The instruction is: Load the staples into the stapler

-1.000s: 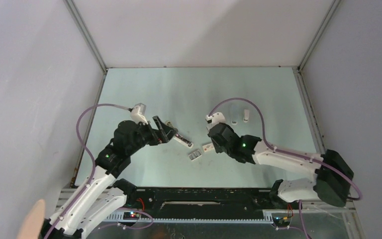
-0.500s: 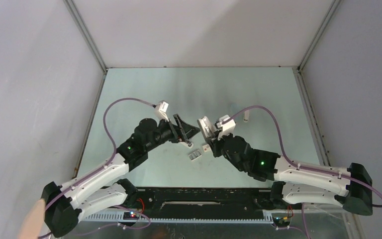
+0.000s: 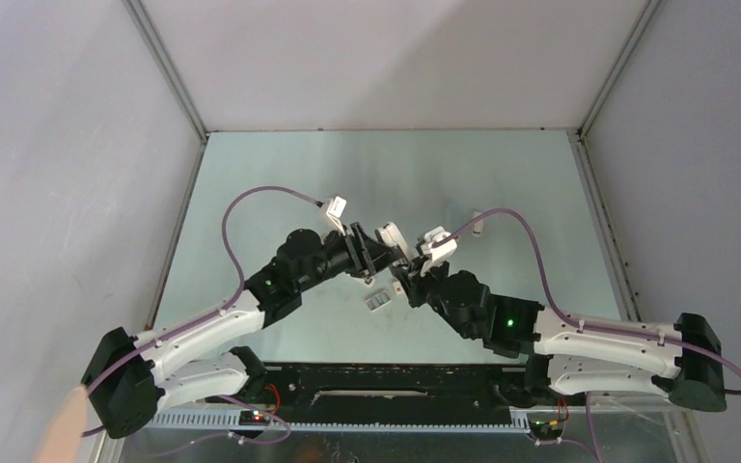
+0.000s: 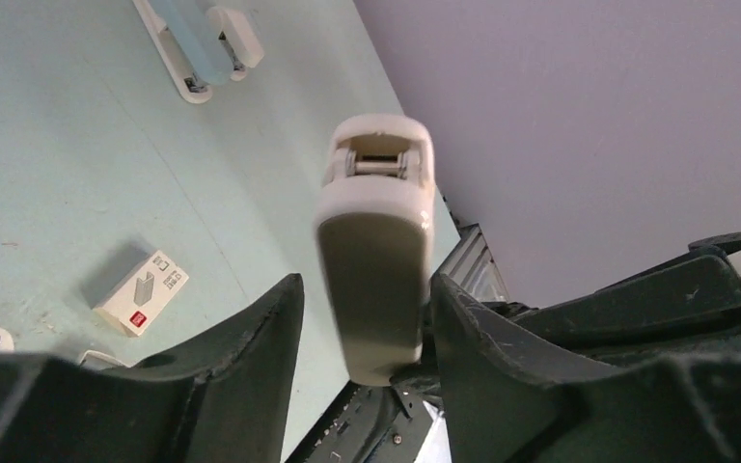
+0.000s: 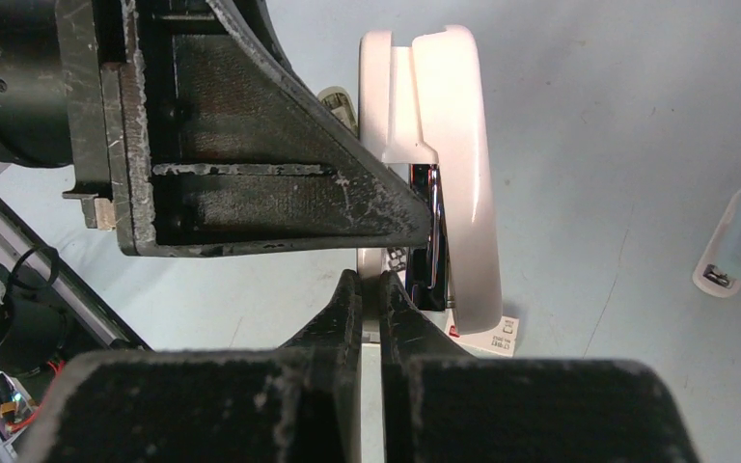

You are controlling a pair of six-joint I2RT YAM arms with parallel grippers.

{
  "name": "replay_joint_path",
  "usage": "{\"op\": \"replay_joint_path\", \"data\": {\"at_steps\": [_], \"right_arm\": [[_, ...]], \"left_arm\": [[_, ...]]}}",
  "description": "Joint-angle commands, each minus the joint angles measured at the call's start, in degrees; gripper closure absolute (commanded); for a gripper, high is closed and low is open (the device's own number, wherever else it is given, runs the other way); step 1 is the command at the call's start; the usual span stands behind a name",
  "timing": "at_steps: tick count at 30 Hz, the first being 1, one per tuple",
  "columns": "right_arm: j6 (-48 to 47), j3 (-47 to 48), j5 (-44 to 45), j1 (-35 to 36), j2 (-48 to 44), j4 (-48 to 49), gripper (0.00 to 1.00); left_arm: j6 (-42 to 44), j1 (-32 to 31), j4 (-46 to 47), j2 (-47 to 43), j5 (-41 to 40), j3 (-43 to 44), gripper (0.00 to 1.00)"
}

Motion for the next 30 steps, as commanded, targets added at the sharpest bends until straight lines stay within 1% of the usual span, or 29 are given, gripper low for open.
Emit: {"op": "replay_joint_path", "data": {"at_steps": [1,3,6,7,8,9,11,15,17,18,19,22,24,28,30], "right_arm": [[-1.9,0.2,4.1,1.6,0.8,5.3,1.00],[-2.8,0.2,5.0,2.1,1.6,5.7,1.00],[-3.0,0.2,4.9,2.3,2.1,5.8,1.00],[-2.9,0.2,4.2,2.3,1.9,5.6,0.98],[-3.2,0.2,3.1,2.2,1.7,5.5,0.94],[-3.7,0.2,1.9,2.1,1.4,5.4,0.88],[-4.2,0.2,-0.3,1.4,0.4,4.3,0.73],[-1.9,0.2,-8.7,-2.5,-3.1,0.5,0.54],[-1.7,0.2,-15.9,-5.6,-4.7,-1.1,0.42],[-2.1,0.2,-19.8,-7.1,-5.3,-1.8,0.38],[-3.2,0.2,-23.7,-8.5,-5.8,-2.6,0.37],[-3.9,0.2,-31.4,-12.1,-8.1,-6.6,0.35],[-3.5,0.2,-39.1,-16.6,-9.8,-9.0,0.33],[-2.8,0.0,-54.7,-24.1,-12.0,-8.7,0.32],[-3.3,0.0,-58.2,-25.7,-12.6,-7.9,0.32]], "left_arm": [[-1.6,-0.6,3.7,-0.2,-2.0,1.5,0.49],[-1.9,-0.7,4.0,-0.4,-2.4,1.3,0.56],[-0.9,-0.7,4.1,-0.6,-2.1,1.1,0.73],[-0.3,-0.8,4.2,-0.9,-2.1,1.0,0.80],[0.4,-0.7,4.1,-1.3,-2.1,0.7,0.90],[1.5,-0.7,3.8,-1.9,-2.4,0.5,0.99],[4.2,-0.5,2.9,-3.7,-3.2,0.3,1.00],[11.5,0.1,1.0,-7.9,-2.8,0.7,1.00],[14.6,0.4,0.6,-9.4,-2.2,0.8,1.00],[16.0,0.5,0.5,-10.1,-1.8,0.8,1.00],[17.4,0.6,0.5,-10.7,-1.1,0.7,1.00],[21.4,0.7,1.2,-11.8,2.8,0.6,1.00],[23.8,0.6,2.0,-12.0,6.8,0.7,1.00],[27.2,0.7,5.0,-11.9,13.7,0.1,1.00],[27.0,0.7,8.6,-12.1,15.8,-1.2,1.00]]}}
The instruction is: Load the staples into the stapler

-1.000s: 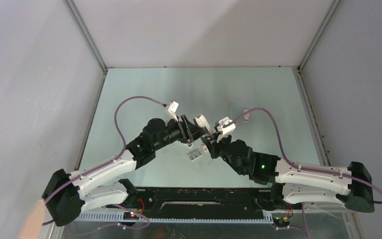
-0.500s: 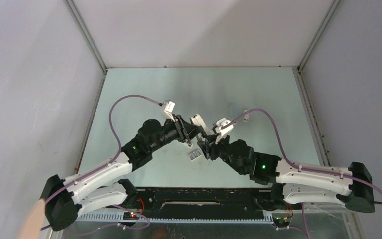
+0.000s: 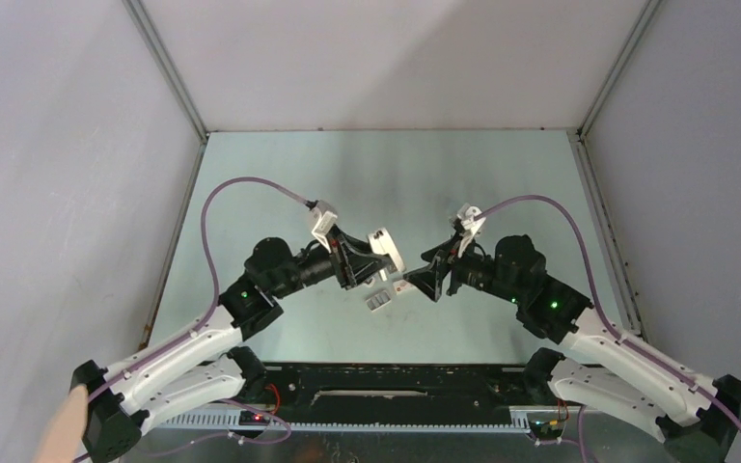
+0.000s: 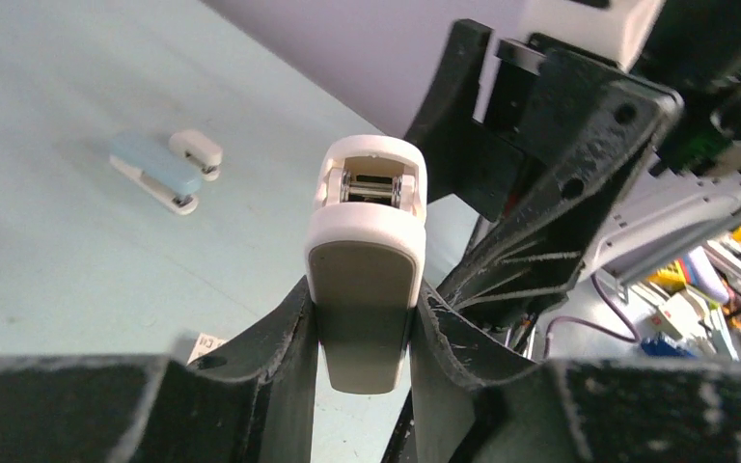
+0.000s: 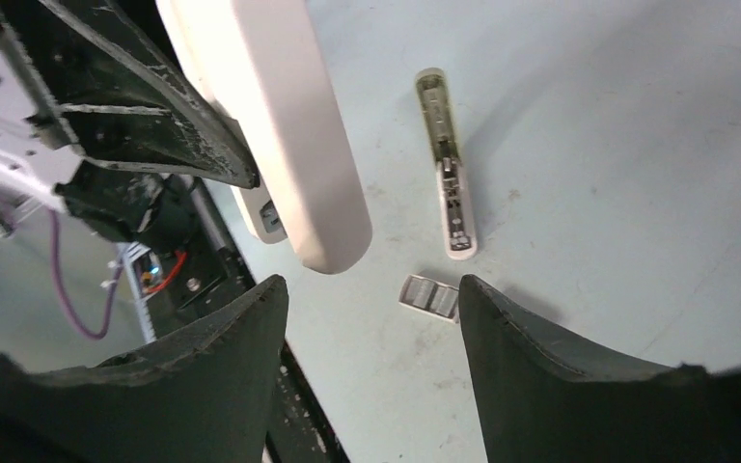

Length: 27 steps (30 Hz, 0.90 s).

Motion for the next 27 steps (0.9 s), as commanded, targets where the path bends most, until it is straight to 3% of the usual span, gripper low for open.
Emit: {"op": "replay_joint_path", "data": {"at_steps": [1,6,13,20,24,27], "right_arm": [[-1.1,-0.1,-18.1,-3.7,-2.2,0.9,0.32],[-1.8,-0.1,-25.5,-4.6,-0.7,3.6,0.31],[-1.9,-0.1,-30.2,-4.7,1.9,7.6,0.35],[-1.9,-0.1,-35.2,-5.3,2.1,10.0,0.53],[-1.8,0.0,-36.6,-5.6,2.3,10.8,0.67],[-2.3,-0.1,-36.9,-6.6,1.8,9.3,0.84]], "left_arm": [[4.0,0.2,10.9,-1.0,9.2,-1.6,1.00],[1.7,0.0,19.0,-0.6,13.8,-3.1,1.00],[0.0,-0.8,23.1,1.5,19.9,-2.2,1.00],[0.8,-0.9,21.8,1.5,21.8,-1.8,1.00],[1.6,-1.0,20.1,1.7,22.4,-0.9,1.00],[3.7,-1.0,15.3,1.2,22.1,0.1,1.00]]}}
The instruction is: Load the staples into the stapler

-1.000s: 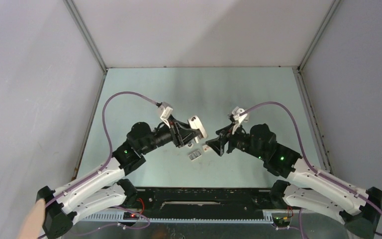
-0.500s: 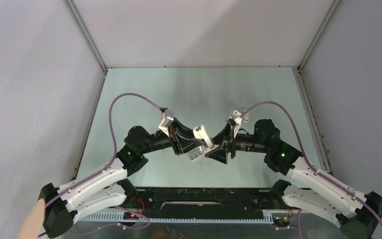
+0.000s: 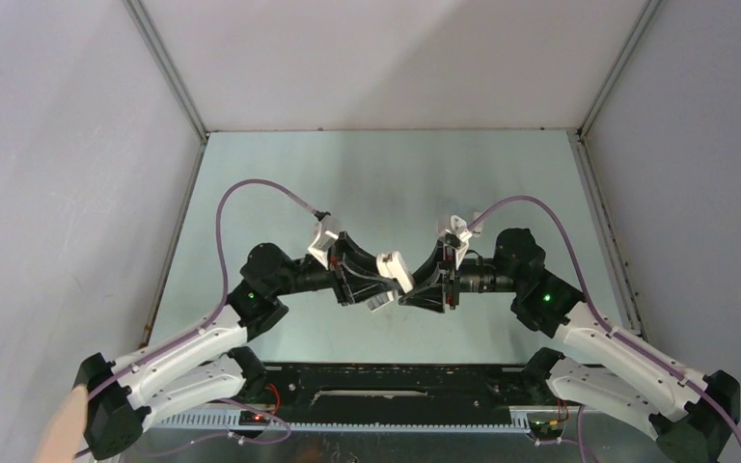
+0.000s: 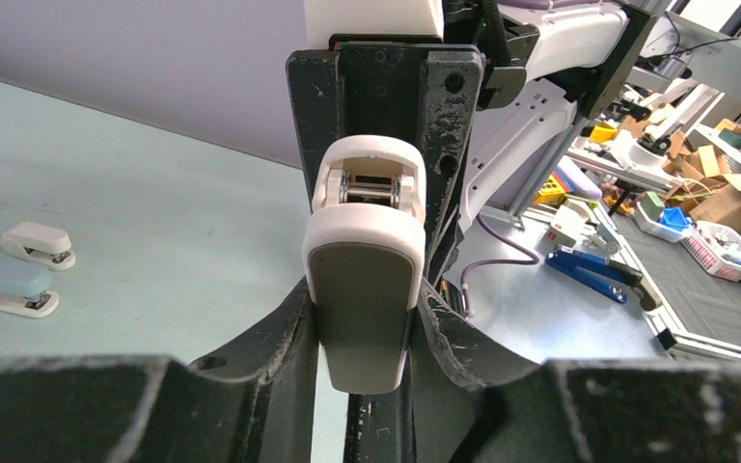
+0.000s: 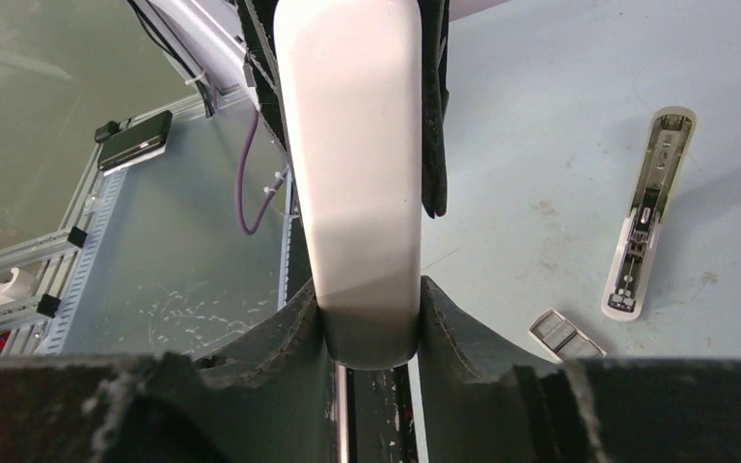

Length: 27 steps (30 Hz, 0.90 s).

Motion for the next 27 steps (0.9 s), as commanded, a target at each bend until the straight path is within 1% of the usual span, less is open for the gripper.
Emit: {"op": "replay_joint_path", "data": {"at_steps": [1,4,6,10,12,17,22,27], "right_arm": [[-0.8,0.0,-2.6,-1.8,-0.9,1.1,0.88],[-2.1,0.1,-3.1,-4.2,-3.0,-1.9,0.97],[-2.7,0.0,-3.7,-6.3,-4.7,-4.3,1.00],[-3.2,0.0,-6.3,-11.2,-8.0,-6.4,1.00],[-3.6,0.1,-8.2,-13.2,-8.9,-7.0,1.00],[-2.0,0.9,-11.7,-16.5,-9.2,-5.7,1.00],[-3.6,5.8,-13.3,-17.0,-5.1,-9.9,1.00],[-6.0,10.8,-12.3,-17.8,-2.2,-15.3,1.00]], "left_arm": [[3.7,-0.3,-4.1,-1.1,0.8,3.8,1.00],[7.9,-0.3,-11.9,-2.8,-1.1,5.6,1.00],[10.5,-0.2,-17.4,-3.9,-2.6,6.8,1.00],[15.2,-0.2,-27.7,-5.8,-5.9,8.9,1.00],[16.8,-0.2,-31.3,-6.5,-7.4,9.7,1.00],[21.4,-1.0,-42.7,-6.0,-10.6,13.0,1.00],[27.5,-5.0,-53.6,-1.2,-17.0,17.9,1.00],[32.3,-11.7,-63.9,4.5,-29.4,22.1,1.00]]}}
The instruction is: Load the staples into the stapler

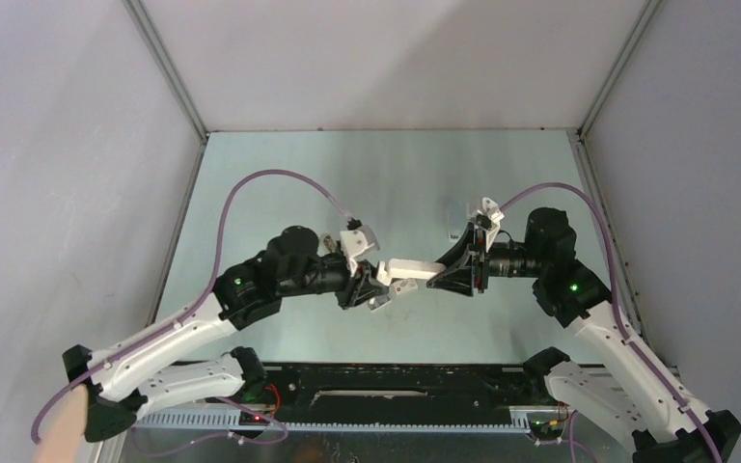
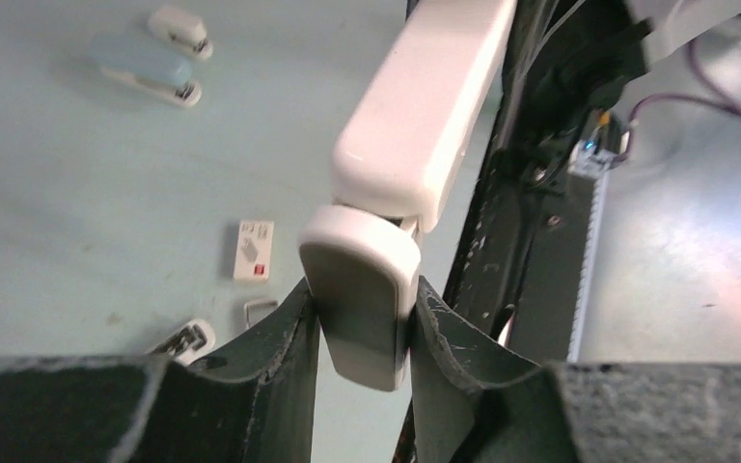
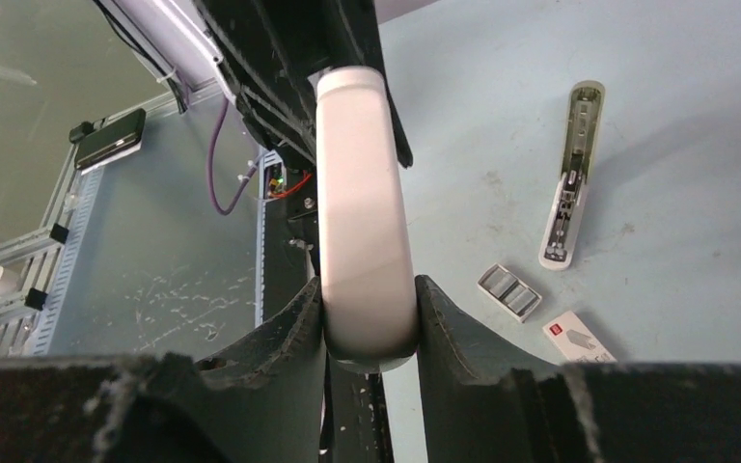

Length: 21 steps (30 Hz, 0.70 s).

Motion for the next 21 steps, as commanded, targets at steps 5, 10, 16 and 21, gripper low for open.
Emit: {"op": "replay_joint_path", "data": {"at_steps": [5,10,16,21], "right_arm": [[-1.2,8.7,0.7,-3.4,2.0,-5.5,1.00],[0.3,10.1,-1.4,-5.0,3.3,-3.7,1.00],[1.3,10.3,-3.6,-4.8,6.2,-2.2,1.00],[1.1,10.3,-1.8,-4.7,6.1,-3.1,0.94]], "left_arm": [[10.0,-8.6,-18.9,8.1,-18.9,4.9,1.00],[11.2,-11.0,-20.3,10.7,-22.2,5.3,1.00],[11.2,-11.4,-18.7,10.6,-21.4,4.6,1.00],[8.2,-11.0,-12.7,6.8,-21.2,1.8,1.00]]}}
